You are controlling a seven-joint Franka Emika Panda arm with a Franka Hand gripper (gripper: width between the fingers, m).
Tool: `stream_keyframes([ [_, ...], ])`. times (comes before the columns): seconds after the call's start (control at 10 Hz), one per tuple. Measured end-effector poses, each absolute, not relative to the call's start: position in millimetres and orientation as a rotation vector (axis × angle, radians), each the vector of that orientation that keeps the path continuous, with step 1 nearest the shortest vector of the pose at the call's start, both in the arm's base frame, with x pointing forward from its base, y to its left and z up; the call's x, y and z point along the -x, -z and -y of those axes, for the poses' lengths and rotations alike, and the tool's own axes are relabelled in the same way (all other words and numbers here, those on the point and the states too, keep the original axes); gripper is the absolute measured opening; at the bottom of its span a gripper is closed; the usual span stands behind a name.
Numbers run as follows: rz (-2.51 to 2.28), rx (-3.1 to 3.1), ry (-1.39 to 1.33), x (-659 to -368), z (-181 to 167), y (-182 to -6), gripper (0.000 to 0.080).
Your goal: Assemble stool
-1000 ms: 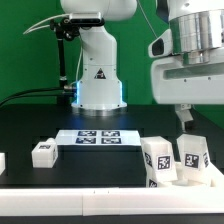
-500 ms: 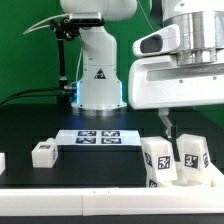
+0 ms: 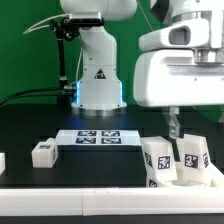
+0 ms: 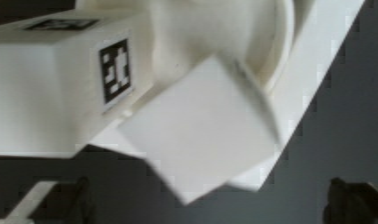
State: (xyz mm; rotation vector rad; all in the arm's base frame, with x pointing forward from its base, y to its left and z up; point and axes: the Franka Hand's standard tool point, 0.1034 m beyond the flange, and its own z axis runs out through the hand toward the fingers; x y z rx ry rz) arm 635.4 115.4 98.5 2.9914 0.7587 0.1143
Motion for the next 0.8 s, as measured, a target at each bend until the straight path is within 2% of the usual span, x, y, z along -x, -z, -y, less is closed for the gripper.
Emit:
stream_keyframes([
  [0.5, -1.169, -2.8, -0.124, -640, -109, -101.3, 0.0649],
  [0.8, -1.178, -2.791, 0.015, -636, -111, -81.8, 0.0649],
])
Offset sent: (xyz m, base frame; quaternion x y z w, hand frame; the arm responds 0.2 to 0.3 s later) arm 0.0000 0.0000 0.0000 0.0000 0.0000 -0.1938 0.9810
